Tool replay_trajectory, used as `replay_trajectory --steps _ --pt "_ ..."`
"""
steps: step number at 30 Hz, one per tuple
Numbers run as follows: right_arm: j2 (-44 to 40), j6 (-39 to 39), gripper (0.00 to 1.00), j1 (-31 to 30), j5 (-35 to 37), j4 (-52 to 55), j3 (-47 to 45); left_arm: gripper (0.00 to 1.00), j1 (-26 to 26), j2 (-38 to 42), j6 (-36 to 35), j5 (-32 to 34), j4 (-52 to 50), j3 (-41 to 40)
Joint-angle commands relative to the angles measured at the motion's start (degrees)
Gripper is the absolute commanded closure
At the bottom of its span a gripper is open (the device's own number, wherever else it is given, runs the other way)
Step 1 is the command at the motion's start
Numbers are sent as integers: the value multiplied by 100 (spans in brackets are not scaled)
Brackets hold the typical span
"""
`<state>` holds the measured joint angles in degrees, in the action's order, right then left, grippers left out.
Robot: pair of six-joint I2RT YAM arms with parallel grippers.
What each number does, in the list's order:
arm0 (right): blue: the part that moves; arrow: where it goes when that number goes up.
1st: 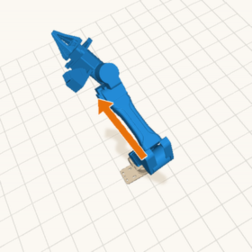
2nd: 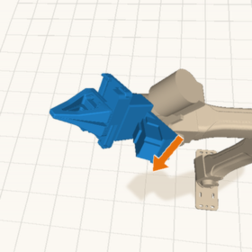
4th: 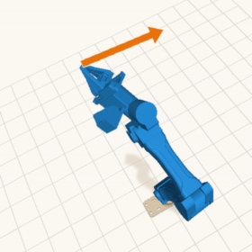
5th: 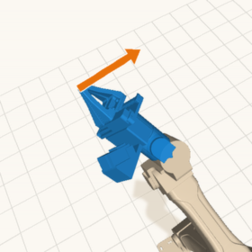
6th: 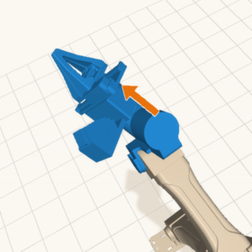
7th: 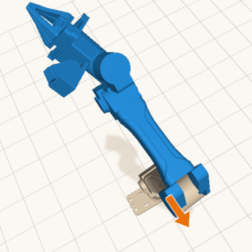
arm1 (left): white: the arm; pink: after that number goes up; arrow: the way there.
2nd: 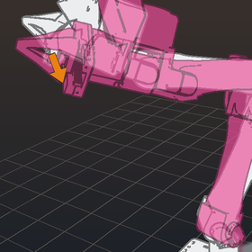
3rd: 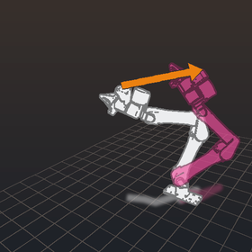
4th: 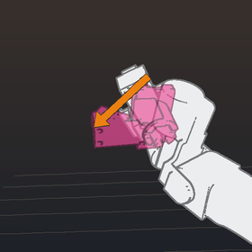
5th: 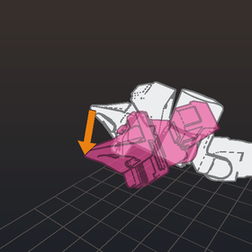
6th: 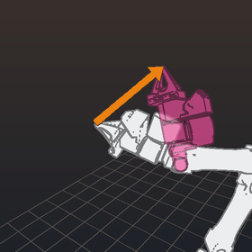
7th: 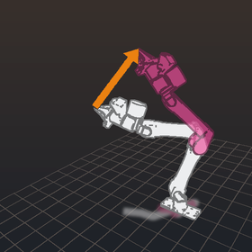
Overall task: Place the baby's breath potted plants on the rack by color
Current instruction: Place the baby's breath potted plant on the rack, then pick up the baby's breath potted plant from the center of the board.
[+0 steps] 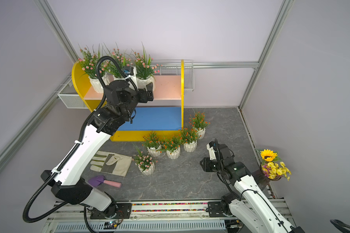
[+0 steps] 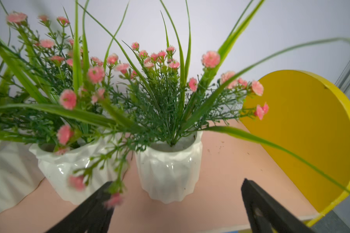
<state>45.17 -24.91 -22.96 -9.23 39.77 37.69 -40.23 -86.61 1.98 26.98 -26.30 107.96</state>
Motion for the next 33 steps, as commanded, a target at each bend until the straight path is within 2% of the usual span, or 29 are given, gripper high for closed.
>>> replay_trajectory --steps 1,4,7,10,15,21,25,33 --pt "50 -115 65 7 -55 -265 -90 0 -55 527 198 -125 253 -780" --pt "138 -212 65 -118 -96 -529 -129 1 -73 1132 383 -247 354 -1750" --pt "352 -367 65 -436 -59 -952 -182 2 -84 1807 557 -649 693 -2881" --pt "777 -517 66 -955 201 -1365 -127 2 -91 2457 687 -1121 1152 -3994" --pt "1497 -906 67 -1891 627 -2193 -16 5 -99 3140 1058 -1068 1186 -5088" --pt "2388 -1254 69 -2864 1217 -2881 264 9 -99 3832 1469 -1003 1062 -6062" --pt "3006 -1429 71 -3278 1365 -3490 456 9 -99 4295 1715 -971 1018 -6519" --pt "4255 -1443 73 -3887 1591 -3957 1232 10 -103 4882 1707 -732 563 -6551"
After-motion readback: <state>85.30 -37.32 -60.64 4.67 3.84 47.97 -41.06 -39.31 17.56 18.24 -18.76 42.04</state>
